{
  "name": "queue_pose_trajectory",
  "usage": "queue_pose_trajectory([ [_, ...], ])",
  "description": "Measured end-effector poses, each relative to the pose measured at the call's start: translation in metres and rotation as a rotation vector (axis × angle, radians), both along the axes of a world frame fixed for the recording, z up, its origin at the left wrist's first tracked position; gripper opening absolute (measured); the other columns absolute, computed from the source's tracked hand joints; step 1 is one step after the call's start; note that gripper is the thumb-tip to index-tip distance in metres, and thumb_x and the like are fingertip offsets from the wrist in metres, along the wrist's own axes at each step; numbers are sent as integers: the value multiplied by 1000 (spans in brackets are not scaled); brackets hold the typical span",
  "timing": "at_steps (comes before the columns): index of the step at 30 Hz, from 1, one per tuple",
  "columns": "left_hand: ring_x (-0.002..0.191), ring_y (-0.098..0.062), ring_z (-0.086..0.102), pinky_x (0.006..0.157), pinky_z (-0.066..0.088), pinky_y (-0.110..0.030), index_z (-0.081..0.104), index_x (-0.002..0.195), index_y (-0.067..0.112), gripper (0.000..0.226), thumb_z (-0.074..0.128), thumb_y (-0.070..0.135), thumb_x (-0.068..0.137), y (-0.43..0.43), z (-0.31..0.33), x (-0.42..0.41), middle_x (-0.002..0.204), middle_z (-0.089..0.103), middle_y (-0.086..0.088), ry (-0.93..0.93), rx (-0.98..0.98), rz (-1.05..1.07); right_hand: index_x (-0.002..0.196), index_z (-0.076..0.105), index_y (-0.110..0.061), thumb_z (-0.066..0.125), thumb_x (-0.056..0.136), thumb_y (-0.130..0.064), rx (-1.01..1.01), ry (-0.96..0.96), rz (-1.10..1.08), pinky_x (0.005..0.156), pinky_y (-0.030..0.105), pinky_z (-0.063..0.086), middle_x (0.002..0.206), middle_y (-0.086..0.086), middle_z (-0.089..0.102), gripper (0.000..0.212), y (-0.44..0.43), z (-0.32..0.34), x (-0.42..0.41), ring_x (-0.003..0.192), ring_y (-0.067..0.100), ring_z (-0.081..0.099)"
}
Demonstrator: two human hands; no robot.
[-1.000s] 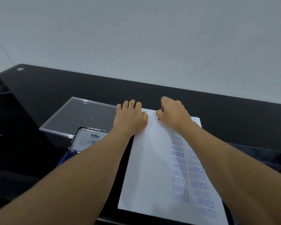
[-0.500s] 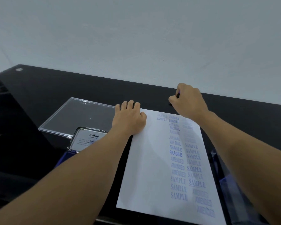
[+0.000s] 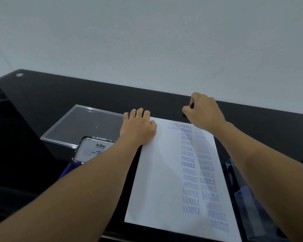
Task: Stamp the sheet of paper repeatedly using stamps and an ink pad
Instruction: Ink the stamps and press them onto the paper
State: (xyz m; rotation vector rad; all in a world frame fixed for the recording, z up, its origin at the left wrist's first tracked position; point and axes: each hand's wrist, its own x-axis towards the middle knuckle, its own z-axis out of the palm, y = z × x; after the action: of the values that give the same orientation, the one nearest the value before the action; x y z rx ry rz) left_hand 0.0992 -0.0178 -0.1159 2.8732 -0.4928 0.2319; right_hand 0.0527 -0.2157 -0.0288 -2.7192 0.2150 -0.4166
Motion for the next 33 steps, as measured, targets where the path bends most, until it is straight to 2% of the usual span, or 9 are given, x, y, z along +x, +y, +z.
queue_pose_trajectory([
  [6, 128, -26, 36, 112, 22, -50, 43, 133, 16, 44, 26, 33, 96, -1, 0, 1, 139, 43, -4, 28, -4, 1, 84, 53, -12, 59, 91, -25, -10, 2, -6, 54, 33, 44, 72, 9, 62, 16, -2, 4, -3, 59, 19, 50],
  [11, 127, -25, 37, 111, 24, -49, 45, 132, 17, 42, 29, 32, 96, 0, 2, 1, 134, 46, -1, 42, -41, 1, 85, 54, -9, 58, 89, -25, -8, -8, -7, 53, 33, 42, 75, 9, 62, 17, -3, 14, -12, 59, 20, 49],
  [15, 131, -26, 37, 114, 22, -48, 45, 136, 16, 45, 33, 31, 95, 1, 15, 3, 141, 46, -2, 180, -70, 6, 82, 51, -10, 57, 90, -25, -14, -32, -5, 54, 32, 41, 73, 8, 60, 18, -10, 30, -29, 60, 21, 48],
  [19, 119, -29, 46, 113, 24, -52, 51, 123, 11, 37, 37, 29, 94, -5, 39, -4, 125, 55, -6, 187, -144, 41, 82, 50, -12, 57, 93, -27, -48, -78, -9, 55, 33, 43, 72, 6, 59, 20, -24, 50, -57, 61, 20, 51],
  [21, 112, -28, 48, 108, 32, -52, 53, 116, 12, 31, 38, 29, 95, -12, 52, -15, 117, 55, -5, 159, -196, 39, 82, 51, -13, 56, 93, -28, -53, -104, -17, 56, 34, 45, 73, 4, 59, 19, -34, 61, -73, 63, 21, 54],
  [23, 102, -28, 51, 96, 44, -49, 54, 103, 13, 23, 40, 28, 94, -19, 62, -29, 109, 55, -5, 165, -255, 7, 83, 52, -14, 57, 93, -30, -62, -121, -30, 57, 35, 46, 73, 3, 59, 20, -44, 71, -93, 65, 22, 56],
  [26, 90, -25, 55, 80, 51, -43, 55, 93, 14, 19, 42, 29, 93, -30, 73, -52, 100, 58, -5, 179, -326, -60, 83, 52, -15, 56, 94, -33, -70, -129, -45, 56, 33, 44, 72, 3, 59, 21, -57, 83, -125, 64, 22, 55],
  [28, 94, -24, 57, 83, 52, -44, 58, 100, 14, 22, 44, 31, 93, -38, 79, -71, 104, 59, -2, 188, -338, -98, 83, 52, -14, 53, 94, -33, -43, -130, -65, 57, 34, 42, 73, 3, 58, 22, -62, 88, -147, 64, 22, 53],
  [33, 118, -21, 52, 98, 47, -40, 54, 129, 18, 35, 44, 34, 99, -59, 87, -129, 136, 53, -2, 232, -365, -194, 80, 49, -19, 50, 95, -31, 32, -68, -82, 55, 35, 40, 73, 3, 60, 19, -69, 80, -199, 66, 23, 55],
])
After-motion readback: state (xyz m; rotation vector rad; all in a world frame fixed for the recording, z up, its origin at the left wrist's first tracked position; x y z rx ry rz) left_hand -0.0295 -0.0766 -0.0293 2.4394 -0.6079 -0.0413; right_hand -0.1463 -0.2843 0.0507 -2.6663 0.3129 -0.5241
